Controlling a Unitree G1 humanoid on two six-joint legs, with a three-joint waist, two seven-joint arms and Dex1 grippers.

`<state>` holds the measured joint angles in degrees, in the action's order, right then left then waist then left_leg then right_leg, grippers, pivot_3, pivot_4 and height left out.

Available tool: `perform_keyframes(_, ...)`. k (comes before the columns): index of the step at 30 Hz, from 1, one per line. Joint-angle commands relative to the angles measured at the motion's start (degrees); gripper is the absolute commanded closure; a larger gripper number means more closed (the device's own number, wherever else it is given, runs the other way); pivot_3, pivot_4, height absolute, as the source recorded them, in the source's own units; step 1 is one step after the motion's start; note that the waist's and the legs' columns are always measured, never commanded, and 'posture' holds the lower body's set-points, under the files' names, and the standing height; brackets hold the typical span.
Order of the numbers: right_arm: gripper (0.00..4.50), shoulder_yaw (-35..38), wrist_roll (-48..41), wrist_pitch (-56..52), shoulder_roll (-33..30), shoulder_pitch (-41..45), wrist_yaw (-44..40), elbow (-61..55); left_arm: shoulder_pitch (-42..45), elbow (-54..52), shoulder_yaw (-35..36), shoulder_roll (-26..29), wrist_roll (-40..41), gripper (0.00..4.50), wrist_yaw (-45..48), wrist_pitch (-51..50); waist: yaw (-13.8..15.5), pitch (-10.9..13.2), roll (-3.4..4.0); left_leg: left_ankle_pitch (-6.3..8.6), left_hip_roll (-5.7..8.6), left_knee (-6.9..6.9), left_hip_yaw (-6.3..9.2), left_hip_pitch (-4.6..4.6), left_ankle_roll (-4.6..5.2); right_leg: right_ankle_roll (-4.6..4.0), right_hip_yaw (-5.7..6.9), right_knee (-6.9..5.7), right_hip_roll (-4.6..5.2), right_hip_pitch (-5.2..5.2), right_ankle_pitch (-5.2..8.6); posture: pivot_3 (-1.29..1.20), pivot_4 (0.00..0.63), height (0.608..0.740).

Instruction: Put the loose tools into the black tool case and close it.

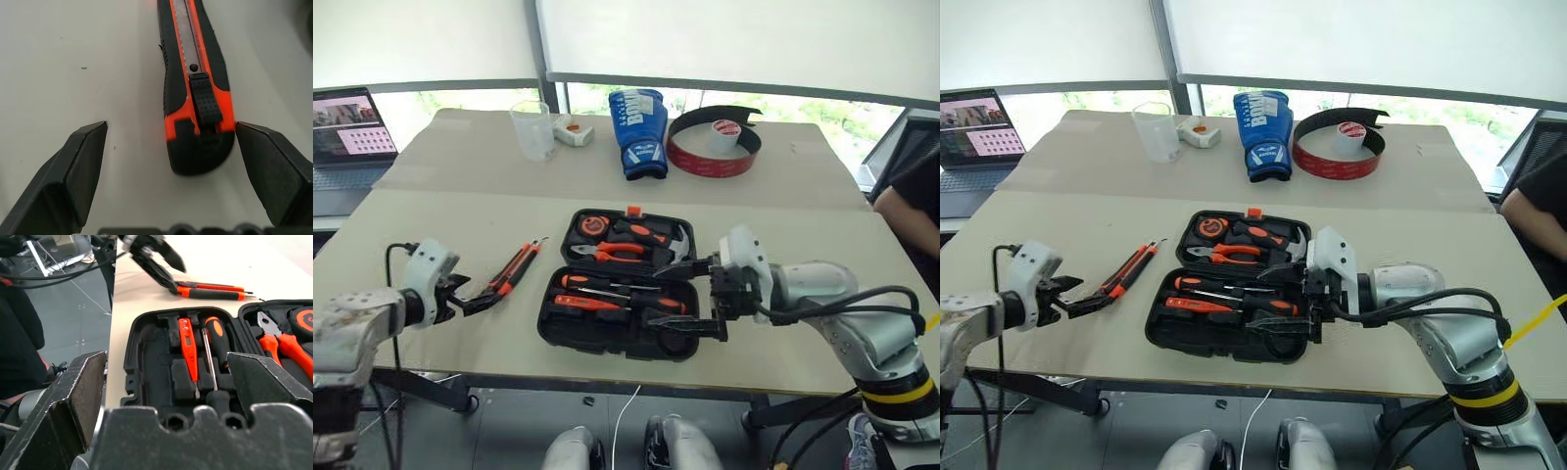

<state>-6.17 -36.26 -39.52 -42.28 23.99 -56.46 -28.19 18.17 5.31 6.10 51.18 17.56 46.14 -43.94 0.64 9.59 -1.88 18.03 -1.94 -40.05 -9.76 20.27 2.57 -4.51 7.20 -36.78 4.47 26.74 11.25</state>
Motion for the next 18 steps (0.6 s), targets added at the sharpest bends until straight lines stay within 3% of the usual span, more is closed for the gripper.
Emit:
perform_keyframes(1,0.0,2.7,-1.0,-0.9,-1.3,-0.8,1.4,-3.6,4.8,6.0,-4.4,-1.8,-2.4,0.08,0.9,0.4,0.0,0.0,0.01,-0.03,0.01,0.0,0.0,0.0,-0.04,0.0,0.0,-0.02,0.0,-0.01,0.0,0.0,0.15,0.727)
perform_keyframes(4,0.0,3.3,-1.2,-1.2,-2.2,-1.8,1.8,-4.6,6.2,8.3,-6.8,-2.9,-3.2,0.08,2.8,0.8,0.4,0.0,0.07,-0.09,0.0,0.0,0.02,-0.05,-0.16,0.0,-0.01,-0.05,0.01,-0.03,0.0,0.0,0.15,0.727)
perform_keyframes(7,0.0,3.9,-1.3,-1.2,-2.9,-2.8,2.4,-5.7,5.7,10.0,-7.8,-3.4,-3.6,0.79,4.7,2.0,0.4,-0.2,0.28,-0.1,0.0,0.0,0.03,-0.08,-0.17,0.0,-0.02,-0.05,0.01,-0.06,0.0,0.0,0.15,0.727)
perform_keyframes(11,0.0,4.7,-1.4,-1.3,-3.3,-4.1,3.4,-6.6,6.9,11.6,-6.4,-3.7,-3.4,2.29,5.7,2.9,0.5,-0.2,0.38,-0.18,0.0,0.01,0.04,-0.08,-0.01,0.01,-0.03,-0.04,0.01,-0.07,0.01,0.0,0.15,0.727)
perform_keyframes(13,0.0,5.0,-1.3,-1.0,-3.7,-5.0,3.4,-7.0,8.0,11.8,-5.6,-2.9,-3.2,2.71,7.0,3.4,0.6,-0.2,0.38,-0.19,0.0,0.01,0.05,-0.08,0.01,0.01,-0.01,-0.03,0.01,-0.08,0.01,0.0,0.15,0.727)
perform_keyframes(18,0.0,6.8,-2.9,-2.0,-4.6,-6.8,3.7,-7.2,11.9,10.0,-4.2,1.0,-2.7,2.71,13.9,9.3,0.5,-0.2,0.26,-0.19,0.0,0.0,0.05,0.0,0.08,0.01,0.0,0.0,0.01,-0.03,0.01,0.0,0.15,0.727)
